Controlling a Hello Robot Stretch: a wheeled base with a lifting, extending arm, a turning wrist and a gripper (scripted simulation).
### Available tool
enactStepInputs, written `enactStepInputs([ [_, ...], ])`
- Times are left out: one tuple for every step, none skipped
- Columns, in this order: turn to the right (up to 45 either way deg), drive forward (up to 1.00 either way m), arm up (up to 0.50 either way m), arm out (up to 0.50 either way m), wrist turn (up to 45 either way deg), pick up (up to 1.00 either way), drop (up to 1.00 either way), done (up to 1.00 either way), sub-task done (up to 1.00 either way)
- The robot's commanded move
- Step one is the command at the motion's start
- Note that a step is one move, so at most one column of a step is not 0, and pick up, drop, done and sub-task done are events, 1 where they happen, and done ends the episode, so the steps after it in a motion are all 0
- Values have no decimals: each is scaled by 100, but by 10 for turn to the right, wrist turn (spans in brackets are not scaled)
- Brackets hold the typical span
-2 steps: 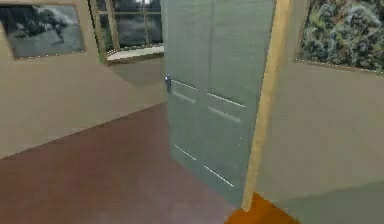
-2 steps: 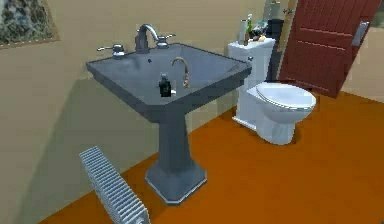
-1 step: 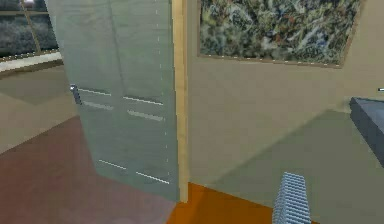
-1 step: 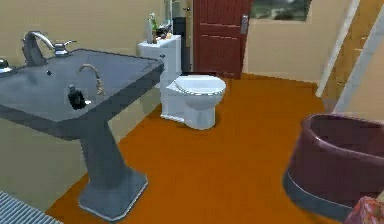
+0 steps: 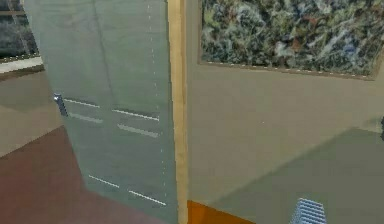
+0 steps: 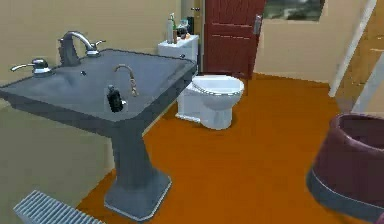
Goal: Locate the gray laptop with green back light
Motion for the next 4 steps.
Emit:
enactStepInputs([
  [-450,0,0,0,0,0,0,0,0],
  [-30,0,0,0,0,0,0,0,0],
  [-60,0,0,0,0,0,0,0,0],
  [0,100,0,0,0,0,0,0,0],
])
